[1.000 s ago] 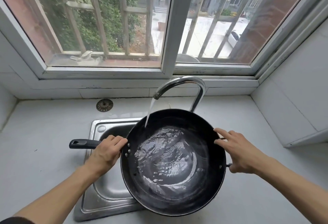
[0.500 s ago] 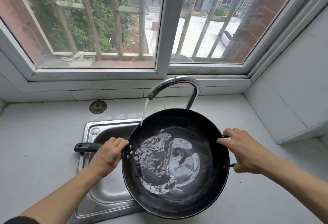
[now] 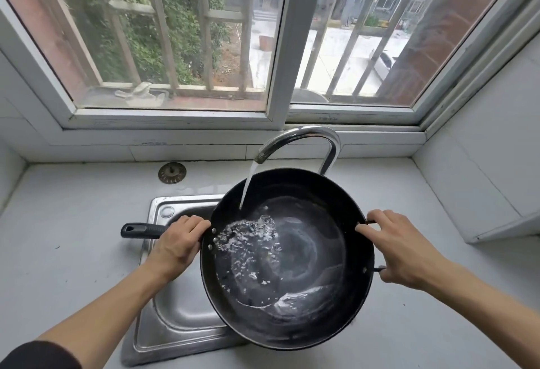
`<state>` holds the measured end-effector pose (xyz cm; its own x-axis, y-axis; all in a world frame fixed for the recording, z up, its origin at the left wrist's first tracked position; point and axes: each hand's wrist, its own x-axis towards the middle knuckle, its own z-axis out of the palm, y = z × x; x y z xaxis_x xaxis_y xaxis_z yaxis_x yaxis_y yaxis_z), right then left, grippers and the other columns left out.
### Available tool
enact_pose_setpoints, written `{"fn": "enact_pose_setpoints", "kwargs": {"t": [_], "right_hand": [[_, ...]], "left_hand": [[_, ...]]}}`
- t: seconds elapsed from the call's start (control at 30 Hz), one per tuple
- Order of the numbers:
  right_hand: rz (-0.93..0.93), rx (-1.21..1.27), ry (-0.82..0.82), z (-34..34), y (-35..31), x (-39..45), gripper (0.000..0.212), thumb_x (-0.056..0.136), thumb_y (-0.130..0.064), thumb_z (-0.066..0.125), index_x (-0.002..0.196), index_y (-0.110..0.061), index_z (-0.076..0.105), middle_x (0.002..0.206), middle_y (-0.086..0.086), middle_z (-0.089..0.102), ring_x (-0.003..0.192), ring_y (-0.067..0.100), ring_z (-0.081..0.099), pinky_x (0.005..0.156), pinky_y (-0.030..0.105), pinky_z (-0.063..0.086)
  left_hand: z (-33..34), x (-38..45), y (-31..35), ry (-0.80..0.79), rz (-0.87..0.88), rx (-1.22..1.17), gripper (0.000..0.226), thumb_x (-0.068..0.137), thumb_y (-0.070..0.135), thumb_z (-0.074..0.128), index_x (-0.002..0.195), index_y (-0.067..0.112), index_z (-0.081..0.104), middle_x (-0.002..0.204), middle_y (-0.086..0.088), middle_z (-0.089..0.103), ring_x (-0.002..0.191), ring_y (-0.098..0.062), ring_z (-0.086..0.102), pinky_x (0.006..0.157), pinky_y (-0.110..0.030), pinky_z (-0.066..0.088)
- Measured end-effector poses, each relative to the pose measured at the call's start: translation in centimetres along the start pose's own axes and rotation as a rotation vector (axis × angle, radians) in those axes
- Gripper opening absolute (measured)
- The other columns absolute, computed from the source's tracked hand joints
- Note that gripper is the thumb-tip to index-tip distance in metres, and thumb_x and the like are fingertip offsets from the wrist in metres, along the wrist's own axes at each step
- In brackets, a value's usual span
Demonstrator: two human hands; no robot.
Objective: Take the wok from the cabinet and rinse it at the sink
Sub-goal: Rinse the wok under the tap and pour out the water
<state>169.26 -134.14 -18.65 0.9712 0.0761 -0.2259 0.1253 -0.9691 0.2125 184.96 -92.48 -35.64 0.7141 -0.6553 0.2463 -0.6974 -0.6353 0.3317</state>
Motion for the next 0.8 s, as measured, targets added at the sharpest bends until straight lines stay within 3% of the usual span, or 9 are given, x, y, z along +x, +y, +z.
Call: {"fn": "enact_pose_setpoints", "kwargs": {"t": [0.17,0.33,0.5,0.67,0.8], "right_hand": [[0.037,-0.013,0.081,-0.3,0.0,-0.5,0.085,0.023,-0.018,0.079,0.106,-0.02,0.062,0.108,0.007,0.054,0.087,0.027,0.054,0.076,0.034,0.051],[0.064,-0.021,0.162,-0.1,-0.4,-1.2,0.083,0.023,-0.014,0.082,0.104,-0.015,0.064,0.105,0.01,0.054,0.088,0.031,0.055,0.076,0.039,0.052],[0.093,-0.024,0.226,0.4,-0.7,-2.0,0.083,0.021,-0.01,0.082,0.103,-0.012,0.064,0.104,0.011,0.054,0.087,0.032,0.056,0.077,0.041,0.052],[0.106,-0.051,0.253,0.9,-0.7,-2.4,0.083,0.02,-0.007,0.08,0.102,-0.011,0.065,0.104,0.013,0.055,0.087,0.033,0.056,0.075,0.042,0.053],[0.113,-0.066,0.242,0.9,-0.5,-2.8,0.081,0.021,-0.009,0.081,0.101,-0.012,0.066,0.107,0.013,0.055,0.091,0.033,0.056,0.076,0.042,0.053]], "left_hand": [[-0.2,1.4,0.3,0.042,0.002,-0.013,0.039,0.079,0.009,0.048,0.118,0.012,0.055,0.107,-0.004,0.06,0.09,-0.028,0.056,0.082,-0.039,0.049],[-0.2,2.4,0.7,0.042,0.0,-0.03,0.052,0.069,-0.005,0.064,0.118,0.011,0.055,0.106,-0.005,0.061,0.09,-0.028,0.055,0.081,-0.038,0.049],[0.3,3.4,0.7,0.01,0.011,-0.019,0.047,0.073,0.003,0.052,0.119,0.012,0.053,0.106,-0.006,0.06,0.089,-0.03,0.055,0.08,-0.041,0.05],[0.7,3.6,1.3,0.005,-0.006,-0.041,0.053,0.069,-0.005,0.061,0.118,0.011,0.053,0.103,-0.006,0.059,0.086,-0.03,0.053,0.076,-0.043,0.05],[0.3,3.5,1.6,0.006,0.001,-0.024,0.045,0.074,0.003,0.047,0.118,0.011,0.052,0.103,-0.006,0.059,0.087,-0.029,0.053,0.078,-0.04,0.05]]}}
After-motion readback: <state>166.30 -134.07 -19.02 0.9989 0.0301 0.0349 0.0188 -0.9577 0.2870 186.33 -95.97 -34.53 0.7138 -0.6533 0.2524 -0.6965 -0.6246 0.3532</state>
